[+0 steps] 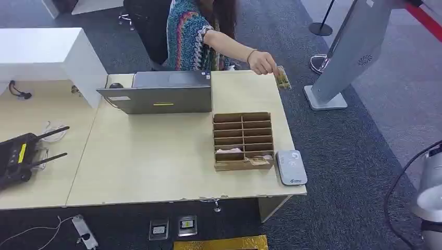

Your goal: Pass the card to the sensor for recognition and then transmit it.

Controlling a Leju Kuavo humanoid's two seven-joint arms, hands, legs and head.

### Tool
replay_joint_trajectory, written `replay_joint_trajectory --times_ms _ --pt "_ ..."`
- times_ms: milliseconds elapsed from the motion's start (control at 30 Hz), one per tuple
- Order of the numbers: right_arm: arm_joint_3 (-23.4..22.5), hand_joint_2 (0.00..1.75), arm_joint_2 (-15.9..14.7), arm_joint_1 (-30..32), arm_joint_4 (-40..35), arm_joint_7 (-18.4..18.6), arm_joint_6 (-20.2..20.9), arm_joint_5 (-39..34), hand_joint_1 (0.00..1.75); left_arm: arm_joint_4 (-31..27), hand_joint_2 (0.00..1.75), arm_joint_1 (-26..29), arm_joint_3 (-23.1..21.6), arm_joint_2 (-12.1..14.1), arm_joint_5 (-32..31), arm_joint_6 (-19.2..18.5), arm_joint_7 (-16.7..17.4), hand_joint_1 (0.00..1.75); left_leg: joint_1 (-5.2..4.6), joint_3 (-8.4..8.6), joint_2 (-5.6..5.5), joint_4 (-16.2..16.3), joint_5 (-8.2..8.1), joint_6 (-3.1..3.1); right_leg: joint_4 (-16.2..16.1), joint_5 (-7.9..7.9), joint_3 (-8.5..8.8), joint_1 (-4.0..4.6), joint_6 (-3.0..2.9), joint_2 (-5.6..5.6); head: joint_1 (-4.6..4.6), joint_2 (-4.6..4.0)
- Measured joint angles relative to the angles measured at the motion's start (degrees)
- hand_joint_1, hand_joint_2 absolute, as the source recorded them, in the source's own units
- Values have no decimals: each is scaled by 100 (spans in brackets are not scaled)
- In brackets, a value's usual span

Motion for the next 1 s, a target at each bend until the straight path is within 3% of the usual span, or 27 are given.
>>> replay_joint_trajectory --times_ms 167,300,400,533,800,1000 --pt "2150 175 81 -565 -1124 205 -290 1622 0 -11 0 -166 -44 -9 -258 -100 -111 0 2 -1 6 -2 3 -4 7 5 -3 2 4 5 4 0" --pt "3649 175 507 -828 -1789 382 -312 3271 0 -28 0 -395 -144 -11 -356 -227 -89 0 14 6 3 -4 15 -16 11 8 7 15 -2 3 0 0" --pt "4589 175 912 -882 -1978 343 -304 3836 0 -48 0 -474 -186 -11 -358 -273 -89 0 20 9 -4 -3 23 -21 13 10 4 19 -5 -1 2 0" --pt "5624 175 1442 -915 -1990 312 -295 4013 0 -61 0 -491 -278 -11 -348 -310 -90 0 25 4 -23 -2 27 -25 13 9 0 22 -5 -21 0 2" --pt "6722 175 2031 -941 -1877 439 79 3910 0 -61 0 -479 -328 -15 -284 -308 -89 0 24 -12 -28 -2 26 -26 10 8 -12 21 -6 -25 2 0" --pt "7085 175 2157 -943 -1639 507 214 3777 0 -61 0 -461 -332 -11 -212 -297 -89 0 24 -14 -27 -1 26 -25 7 8 -15 21 -6 -24 0 2"
